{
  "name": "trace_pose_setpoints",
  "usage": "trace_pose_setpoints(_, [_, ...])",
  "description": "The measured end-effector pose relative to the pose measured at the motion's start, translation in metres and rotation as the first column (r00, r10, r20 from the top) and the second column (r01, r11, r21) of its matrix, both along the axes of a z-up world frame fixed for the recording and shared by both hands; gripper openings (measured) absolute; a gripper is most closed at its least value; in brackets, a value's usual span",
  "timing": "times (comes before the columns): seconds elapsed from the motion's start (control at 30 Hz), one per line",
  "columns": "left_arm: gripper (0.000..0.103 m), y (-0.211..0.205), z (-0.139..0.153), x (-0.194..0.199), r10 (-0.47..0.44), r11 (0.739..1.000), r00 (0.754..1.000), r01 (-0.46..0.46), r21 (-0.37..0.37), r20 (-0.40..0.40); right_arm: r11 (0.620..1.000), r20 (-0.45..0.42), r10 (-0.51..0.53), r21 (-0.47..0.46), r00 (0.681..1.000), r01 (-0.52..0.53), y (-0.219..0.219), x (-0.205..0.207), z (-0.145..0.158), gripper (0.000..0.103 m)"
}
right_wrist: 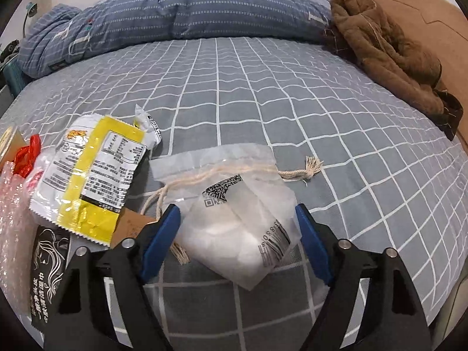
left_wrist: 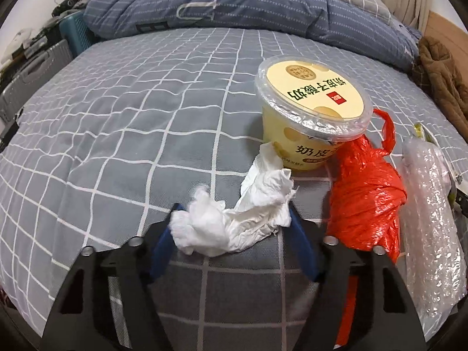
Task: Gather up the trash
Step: 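Grasp the white tissue with the left tool while the right tool grasps the white drawstring pouch, then lift the tissue and pouch and carry them over the trash bin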
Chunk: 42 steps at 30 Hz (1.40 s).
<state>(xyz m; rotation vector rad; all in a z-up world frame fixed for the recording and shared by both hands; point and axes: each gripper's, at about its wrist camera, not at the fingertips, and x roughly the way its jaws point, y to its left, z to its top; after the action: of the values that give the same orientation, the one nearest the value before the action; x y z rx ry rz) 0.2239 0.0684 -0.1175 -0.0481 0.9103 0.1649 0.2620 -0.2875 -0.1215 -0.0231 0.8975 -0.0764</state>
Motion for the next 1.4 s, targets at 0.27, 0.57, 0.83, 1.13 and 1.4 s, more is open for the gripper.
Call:
trace_pose_setpoints(0.27, [0.026,0.003,-0.004,0.002,0.000,1.000,1.000,0.001,0.025,-0.013,1.000,-0.024,-0.012,0.015,1.000,0.013,-0.003,0.002,-0.005,0.061])
trace_pose_setpoints(0.57, [0.016,0.006,0.002,0.002,-0.010,1.000,1.000,0.010,0.020,-0.009,1.000,-0.018,-0.005,0.002,1.000,0.005,-0.002,0.001,-0.003,0.049])
trace_pose_setpoints(0.83, [0.014,0.006,0.012,-0.006,-0.026,1.000,1.000,0.026,0.000,0.004,1.000,0.002,-0.009,0.021,1.000,0.009,-0.002,-0.004,0.010,0.044])
trace_pose_setpoints(1.13, [0.014,0.004,0.027,-0.019,-0.042,0.999,0.998,0.043,-0.033,0.045,1.000,0.050,0.009,0.008,0.999,-0.009,0.007,-0.018,0.030,0.044])
trace_pose_setpoints(1.4, [0.014,-0.005,0.039,-0.037,-0.062,0.997,0.996,0.065,-0.043,0.072,0.999,0.092,0.028,0.023,0.995,-0.030,0.016,-0.041,0.049,0.044])
